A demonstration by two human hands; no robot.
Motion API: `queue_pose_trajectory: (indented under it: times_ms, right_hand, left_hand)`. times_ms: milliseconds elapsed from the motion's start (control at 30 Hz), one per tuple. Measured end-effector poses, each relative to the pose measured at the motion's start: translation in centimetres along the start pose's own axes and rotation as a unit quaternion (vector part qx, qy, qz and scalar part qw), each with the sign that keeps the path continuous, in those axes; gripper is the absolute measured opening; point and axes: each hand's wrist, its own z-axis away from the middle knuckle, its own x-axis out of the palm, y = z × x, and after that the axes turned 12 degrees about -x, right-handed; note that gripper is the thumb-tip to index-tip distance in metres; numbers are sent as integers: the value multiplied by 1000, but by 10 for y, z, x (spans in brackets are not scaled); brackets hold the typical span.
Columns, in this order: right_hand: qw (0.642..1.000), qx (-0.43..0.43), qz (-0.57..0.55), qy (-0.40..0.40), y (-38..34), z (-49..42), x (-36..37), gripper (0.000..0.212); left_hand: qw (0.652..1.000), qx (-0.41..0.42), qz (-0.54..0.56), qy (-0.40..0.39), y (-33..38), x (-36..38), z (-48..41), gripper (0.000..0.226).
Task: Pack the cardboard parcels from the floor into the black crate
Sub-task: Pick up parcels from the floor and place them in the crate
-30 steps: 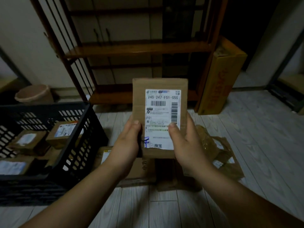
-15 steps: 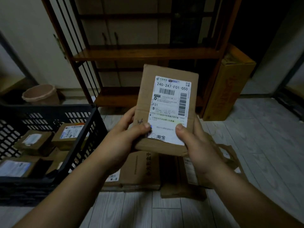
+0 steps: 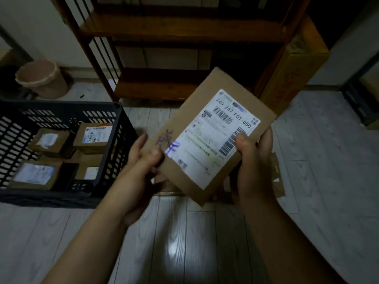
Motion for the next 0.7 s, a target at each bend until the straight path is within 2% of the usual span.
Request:
queue_pose_trajectory:
  times_ms: [33,133,200,333,367,433,467,500,567,600,700]
  right_hand:
    - [1000,5,-3,18,-18,0,9,71]
    - [998,25,-14,48,-80,4,36,70]
    - [998,26,2,50,-127,9,50,64]
    - [996,65,61,-24,-230,16,72,81]
    - [993,80,72,-53,-255,20,78,79]
    - [988,89,91,-85,-309,29,95,60]
    - [987,84,99,-92,-331,33,104,49]
    - [988,79,99,-93,-350,37,112,41]
    - [989,74,90,-88,-391,41,128,29]
    - [990,71,87,-90,-410,42,135,27]
    - [987,48,91,-123,-457,42,153,27]
  left_hand:
    - [1000,-6,22,-11,9,8,13,66]
    - [1000,22,4,-21,55,23,56,80]
    - [999,32,-13,-4,103,22,89,70]
    - [998,24,-52,-2,204,19,168,49]
    - [998,32,-56,8,226,21,188,42]
    - [996,53,-58,39,267,25,228,26]
    - [995,61,-60,52,282,28,245,24]
    - [994,65,-62,60,294,29,261,31]
    - [993,71,-69,58,319,31,295,68]
    - [994,69,-72,47,329,31,309,79]
    - [992,79,-97,32,362,31,353,74]
